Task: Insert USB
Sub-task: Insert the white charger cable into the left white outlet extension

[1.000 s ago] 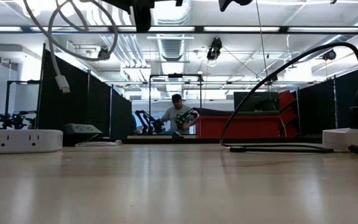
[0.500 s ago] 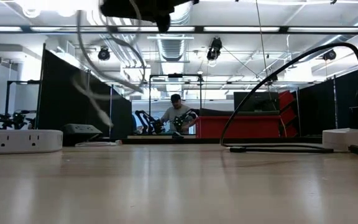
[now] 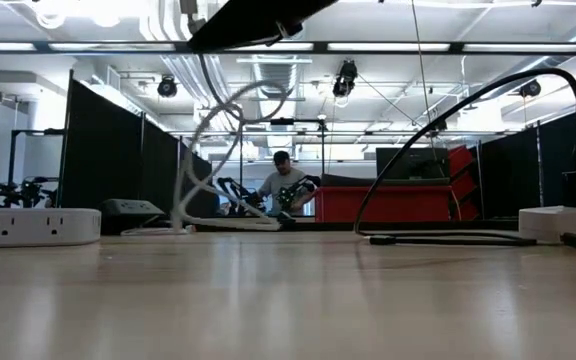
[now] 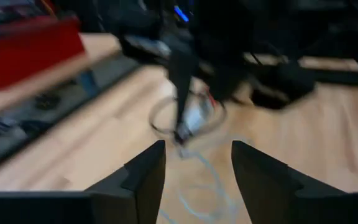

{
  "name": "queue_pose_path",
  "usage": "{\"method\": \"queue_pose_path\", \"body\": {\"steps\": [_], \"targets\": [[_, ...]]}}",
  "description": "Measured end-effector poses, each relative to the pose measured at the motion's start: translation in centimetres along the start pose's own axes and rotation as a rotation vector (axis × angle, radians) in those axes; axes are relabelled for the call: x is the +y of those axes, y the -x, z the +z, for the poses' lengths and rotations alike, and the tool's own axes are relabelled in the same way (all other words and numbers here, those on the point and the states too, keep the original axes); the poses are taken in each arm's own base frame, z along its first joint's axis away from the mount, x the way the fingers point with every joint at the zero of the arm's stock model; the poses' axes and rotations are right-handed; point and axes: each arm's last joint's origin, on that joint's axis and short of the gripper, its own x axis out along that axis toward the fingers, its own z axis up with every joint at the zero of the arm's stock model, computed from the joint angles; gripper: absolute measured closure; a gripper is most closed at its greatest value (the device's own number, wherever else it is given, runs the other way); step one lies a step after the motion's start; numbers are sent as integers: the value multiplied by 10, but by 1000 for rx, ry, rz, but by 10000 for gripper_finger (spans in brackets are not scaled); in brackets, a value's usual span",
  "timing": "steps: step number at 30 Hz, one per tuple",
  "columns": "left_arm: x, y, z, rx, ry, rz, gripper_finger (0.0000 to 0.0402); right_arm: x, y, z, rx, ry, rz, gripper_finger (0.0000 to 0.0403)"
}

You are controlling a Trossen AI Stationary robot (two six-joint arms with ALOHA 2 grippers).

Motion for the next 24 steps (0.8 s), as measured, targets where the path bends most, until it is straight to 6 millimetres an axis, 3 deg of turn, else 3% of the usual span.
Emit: {"method": "queue_pose_path", "body": {"steps": [9, 17, 24], "targets": [[-19, -26, -18, -12, -181, 77, 192, -1, -1, 1, -16, -23, -13, 403], [-20, -27, -4, -25, -176, 78, 186, 0, -1, -1, 4, -49, -5, 403], [-20, -27, -5, -23, -184, 78, 200, 0, -1, -1, -1, -59, -7, 403]]}}
